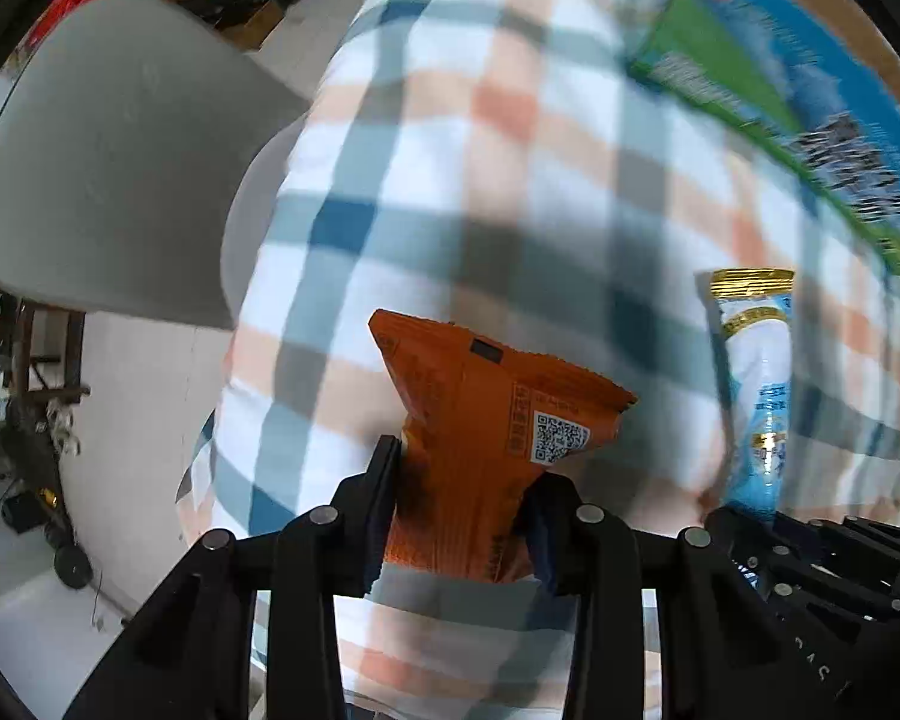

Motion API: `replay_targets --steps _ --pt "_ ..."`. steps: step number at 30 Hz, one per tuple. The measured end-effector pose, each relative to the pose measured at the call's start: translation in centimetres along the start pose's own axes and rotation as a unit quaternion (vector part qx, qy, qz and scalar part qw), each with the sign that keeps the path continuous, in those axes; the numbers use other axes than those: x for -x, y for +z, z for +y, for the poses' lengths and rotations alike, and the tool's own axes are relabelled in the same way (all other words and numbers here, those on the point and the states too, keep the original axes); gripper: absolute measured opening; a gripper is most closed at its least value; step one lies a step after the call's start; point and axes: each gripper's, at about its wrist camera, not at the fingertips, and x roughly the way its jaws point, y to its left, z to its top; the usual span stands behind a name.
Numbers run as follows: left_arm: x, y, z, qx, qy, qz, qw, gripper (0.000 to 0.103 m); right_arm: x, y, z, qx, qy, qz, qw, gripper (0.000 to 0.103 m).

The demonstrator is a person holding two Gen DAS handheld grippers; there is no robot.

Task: Organize soft objects
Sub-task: 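Grasp the orange snack bag with the left gripper while the right grasps the blue tube snack, then drop the orange bag and blue tube snack into the box, opening both grippers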

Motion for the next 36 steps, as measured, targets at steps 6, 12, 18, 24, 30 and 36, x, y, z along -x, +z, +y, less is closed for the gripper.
replay_targets --steps 6,12,18,24,30,36 --pt "5.4 1.4 -3.3 -0.029 -0.043 -0.042 0.9978 0.034 4.6 -1.4 -1.6 -0.007 0.026 -0.034 0.999 0.016" --pt "11.7 4.6 -7.4 -0.076 -0.083 -0.088 0.9898 0.034 11.9 -1.8 -4.3 -0.022 0.064 -0.088 0.994 0.016" --pt "15.3 11.2 -12.0 -0.117 -0.100 -0.110 0.9820 0.034 20.9 0.1 -8.1 -0.056 0.081 -0.169 0.981 0.016" --pt "15.4 17.3 -16.4 -0.141 -0.107 -0.092 0.9799 0.034 26.0 5.6 -14.0 -0.109 0.029 -0.217 0.970 0.016" --pt "12.5 21.8 -20.1 -0.154 -0.090 -0.058 0.9822 0.034 26.0 10.9 -18.8 -0.143 -0.027 -0.207 0.967 0.016" --pt "8.2 24.1 -21.9 -0.163 -0.064 -0.012 0.9844 0.034 23.4 15.7 -21.5 -0.151 -0.068 -0.177 0.970 0.016"
